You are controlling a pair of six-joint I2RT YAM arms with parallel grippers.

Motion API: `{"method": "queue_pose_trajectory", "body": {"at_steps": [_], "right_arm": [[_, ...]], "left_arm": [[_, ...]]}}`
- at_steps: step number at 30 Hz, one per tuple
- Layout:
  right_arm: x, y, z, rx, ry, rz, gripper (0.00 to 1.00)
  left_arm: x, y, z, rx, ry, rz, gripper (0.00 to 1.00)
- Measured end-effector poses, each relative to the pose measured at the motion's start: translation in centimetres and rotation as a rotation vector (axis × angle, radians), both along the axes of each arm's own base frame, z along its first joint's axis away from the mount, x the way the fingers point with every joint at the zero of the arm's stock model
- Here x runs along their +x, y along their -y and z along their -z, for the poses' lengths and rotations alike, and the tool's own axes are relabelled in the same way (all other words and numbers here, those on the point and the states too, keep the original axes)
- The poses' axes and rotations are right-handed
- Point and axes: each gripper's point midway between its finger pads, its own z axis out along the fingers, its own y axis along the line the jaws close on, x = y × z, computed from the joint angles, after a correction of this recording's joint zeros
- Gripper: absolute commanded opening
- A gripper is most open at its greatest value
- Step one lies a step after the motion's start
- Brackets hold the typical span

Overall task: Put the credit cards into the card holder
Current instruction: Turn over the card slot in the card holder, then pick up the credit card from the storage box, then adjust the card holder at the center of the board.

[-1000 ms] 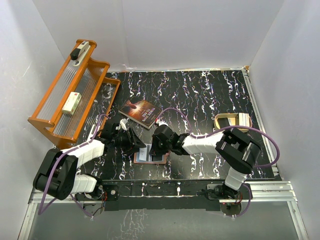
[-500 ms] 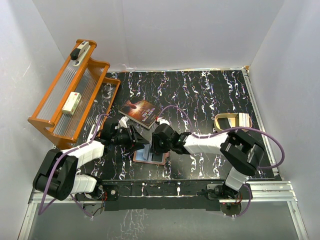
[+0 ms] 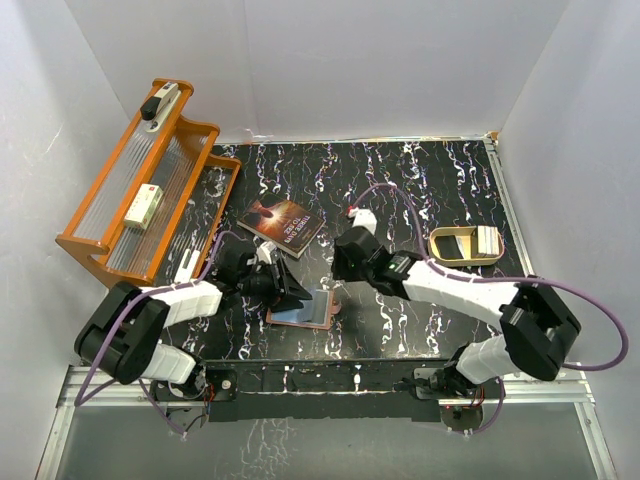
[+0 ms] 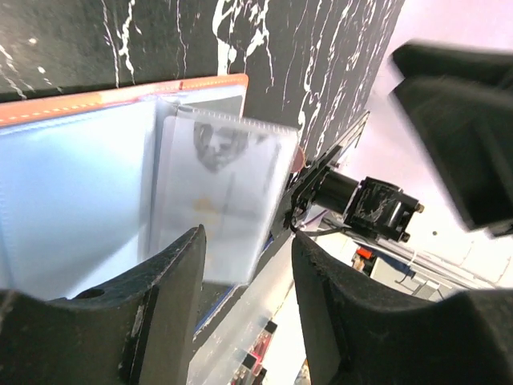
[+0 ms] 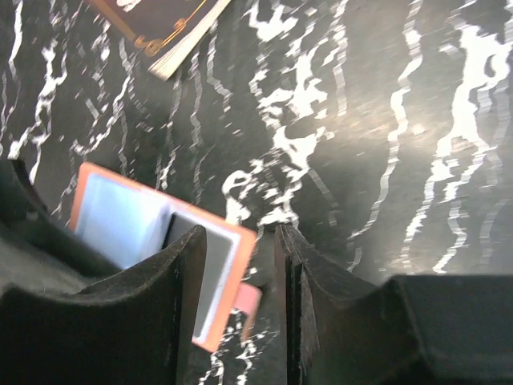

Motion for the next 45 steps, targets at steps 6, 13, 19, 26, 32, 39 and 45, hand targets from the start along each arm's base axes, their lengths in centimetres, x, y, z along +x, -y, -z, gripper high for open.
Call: {"method": "queue_pose_trajectory", "body": {"at_steps": [6,13,19,26,32,39,45], "right_arm": [[3.5,5.3,-0.4,-0.1,0.029,0.1,0.41],[8.2,11.0,-1.3,-0.271,0.036,0.217,0.49],[11.2,17.3,-2.5,-0.42,0.024,0.337,0.54],[13.1,25.9,-2.0,-0.529,-0.066,0.485,0.57],[12.4,31.6,-0.6,-0.622,-0.187,0.549,0.58],[12.9,34.0,0.6,-0.741,-0.264,0.565,0.6],[11.9,36.8,2.0,-0.785,-0.338,0.597,0.6]], "left_arm": [[0.0,0.3,0.6,0.064,-0.001,0.027,0.52],[1.7,-1.3,-0.3,0.214,0.104,0.014,0.58],[1.6,-4.2,0.9,0.36,0.114,-0.013,0.62],[1.4,-7.0,2.4,0.479,0.087,-0.037,0.64],[1.1,-7.4,3.1,0.499,0.085,-0.034,0.64],[0.9,-6.5,3.4,0.441,0.082,-0.009,0.64],[0.6,-5.5,3.3,0.373,0.083,0.013,0.62]]}}
